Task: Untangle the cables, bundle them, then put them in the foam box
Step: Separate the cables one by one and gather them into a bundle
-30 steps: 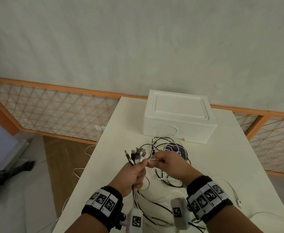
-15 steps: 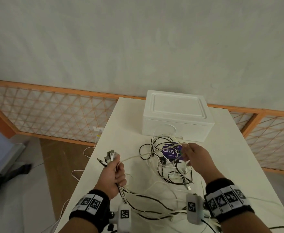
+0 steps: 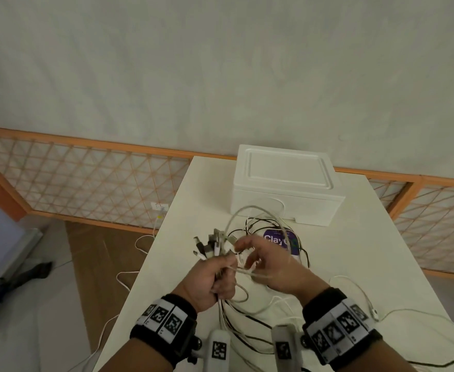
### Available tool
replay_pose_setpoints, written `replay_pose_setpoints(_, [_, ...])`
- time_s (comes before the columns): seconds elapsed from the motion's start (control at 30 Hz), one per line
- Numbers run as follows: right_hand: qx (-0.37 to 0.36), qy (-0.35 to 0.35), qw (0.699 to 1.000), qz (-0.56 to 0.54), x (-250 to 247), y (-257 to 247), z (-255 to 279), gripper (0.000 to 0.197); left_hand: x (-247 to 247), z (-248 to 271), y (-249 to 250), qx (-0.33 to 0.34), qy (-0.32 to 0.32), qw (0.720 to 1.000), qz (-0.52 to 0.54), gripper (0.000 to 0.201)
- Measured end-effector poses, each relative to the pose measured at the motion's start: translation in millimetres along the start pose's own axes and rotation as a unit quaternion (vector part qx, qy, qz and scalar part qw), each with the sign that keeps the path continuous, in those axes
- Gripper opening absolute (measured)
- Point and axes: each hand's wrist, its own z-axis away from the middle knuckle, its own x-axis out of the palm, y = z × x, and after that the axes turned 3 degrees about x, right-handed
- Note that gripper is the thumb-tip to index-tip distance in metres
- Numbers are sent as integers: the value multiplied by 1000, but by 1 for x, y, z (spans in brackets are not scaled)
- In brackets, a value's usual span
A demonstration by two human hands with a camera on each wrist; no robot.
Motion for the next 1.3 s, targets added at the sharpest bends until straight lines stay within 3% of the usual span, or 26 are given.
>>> replay_pose_setpoints(0.1, [55, -84, 984, 150, 21, 25, -1, 27, -5, 3, 12, 29, -70, 996, 49, 33])
replay_pose_setpoints(0.17, [100, -37, 976, 191, 26, 41, 2, 11, -9, 6, 16, 38, -90, 994, 57, 32])
replay_pose_setpoints(0.23, [147, 27, 970, 192, 18, 58, 6, 17, -15, 8, 17, 41, -78, 994, 66, 31])
replay_pose_setpoints(0.37, [156, 191, 969, 11, -12, 67, 19, 21, -28, 11, 5, 6, 25, 998, 63, 39])
replay_pose_setpoints(0.43, [137, 233, 960, -68, -22, 58, 25, 17, -31, 11, -5, -20, 54, 998, 38, 36])
replay_pose_setpoints(0.6, [65, 237, 944, -222, -18, 37, 33, 21, -31, 8, -16, -37, 108, 992, 61, 17])
replay_pose_setpoints(0.7, [54, 222, 907, -355, -12, 33, 30, 23, -32, 6, -18, -33, 134, 988, 76, 33])
replay_pose_setpoints(0.9, [80, 213, 861, -455, -8, 29, 25, 25, -28, 7, -22, -35, 139, 987, 71, 39])
replay_pose_setpoints(0.93, [101, 214, 877, -419, -9, 31, 23, 25, -28, 8, -23, -35, 139, 987, 71, 40])
replay_pose_setpoints(1.0, [157, 212, 937, -228, -7, 39, 20, 24, -28, 9, -25, -35, 143, 987, 66, 43])
replay_pose_setpoints(1.07, [193, 187, 960, -77, -6, 40, 19, 23, -29, 9, -26, -34, 147, 987, 61, 45])
replay_pose_setpoints(1.13, [187, 174, 959, -119, -6, 35, 18, 23, -30, 10, -28, -31, 147, 987, 60, 46])
replay_pose_setpoints(1.17, [181, 175, 942, -222, -5, 31, 18, 24, -32, 9, -29, -29, 147, 987, 61, 46])
replay_pose_setpoints(1.23, [159, 190, 865, -437, -4, 24, 18, 25, -34, 8, -32, -28, 145, 987, 62, 46])
replay_pose_setpoints(1.27, [155, 203, 826, -503, -5, 25, 18, 25, -35, 7, -34, -30, 143, 987, 62, 45])
replay_pose_setpoints(1.3, [158, 215, 809, -524, -7, 26, 18, 25, -35, 6, -35, -32, 140, 988, 60, 43])
